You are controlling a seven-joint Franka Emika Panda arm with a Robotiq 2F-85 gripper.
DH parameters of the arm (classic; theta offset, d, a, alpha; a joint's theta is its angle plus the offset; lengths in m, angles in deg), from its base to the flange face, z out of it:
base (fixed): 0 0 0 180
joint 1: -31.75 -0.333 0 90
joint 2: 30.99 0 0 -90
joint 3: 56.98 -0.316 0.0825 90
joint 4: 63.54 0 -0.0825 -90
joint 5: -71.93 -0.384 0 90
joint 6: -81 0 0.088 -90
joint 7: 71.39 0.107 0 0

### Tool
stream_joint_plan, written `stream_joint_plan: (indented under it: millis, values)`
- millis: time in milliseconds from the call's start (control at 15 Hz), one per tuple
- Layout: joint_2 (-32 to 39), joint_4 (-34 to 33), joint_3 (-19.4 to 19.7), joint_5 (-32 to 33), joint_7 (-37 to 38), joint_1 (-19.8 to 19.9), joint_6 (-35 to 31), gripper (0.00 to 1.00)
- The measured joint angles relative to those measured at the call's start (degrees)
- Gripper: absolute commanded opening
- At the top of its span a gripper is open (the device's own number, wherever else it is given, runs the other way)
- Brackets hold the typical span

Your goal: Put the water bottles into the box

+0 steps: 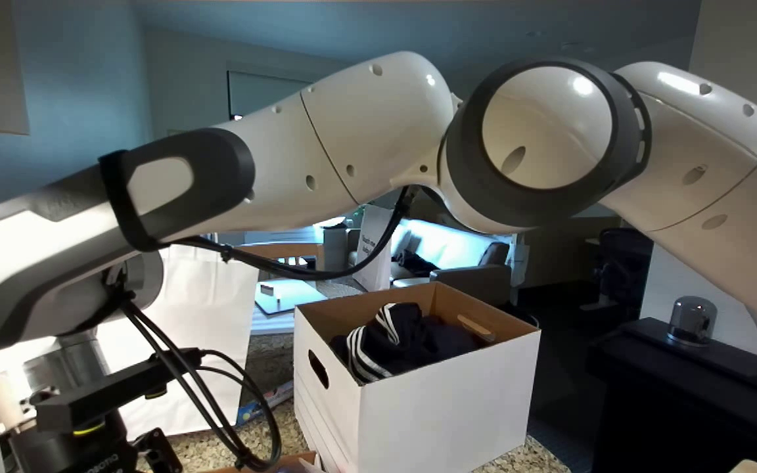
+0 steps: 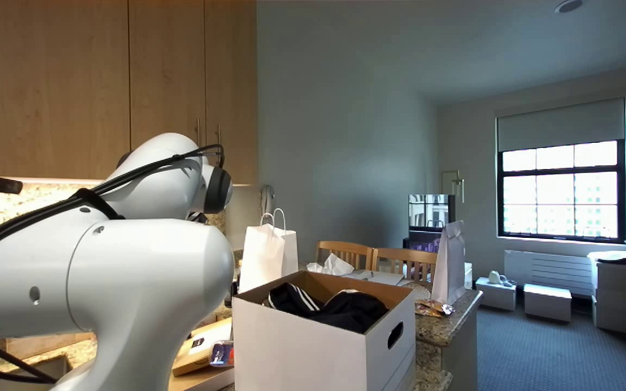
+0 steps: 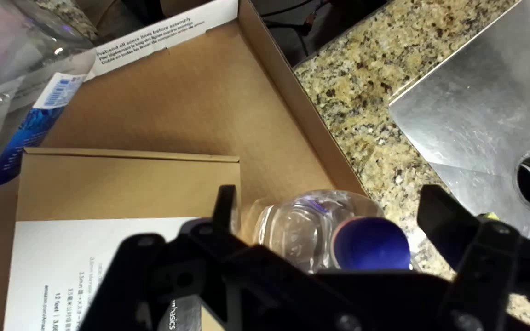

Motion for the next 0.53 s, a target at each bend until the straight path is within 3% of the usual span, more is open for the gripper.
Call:
stream_joint_plan:
  millis: [133,200,267,533]
  values:
    - [0.48,-0.90,-0.12,0.09,-0.76,-0.35,0.83,1.00]
    - [0.63,-1.24,-0.14,0.13,-1.14,-0.59,1.11,0.92]
    - [0.66,-1.47,-0.18,0.17,-1.45,-0.79,1.25,0.73]
    - [0.66,-2.15,-0.21,0.49,-2.08,-1.64,1.32,0.47]
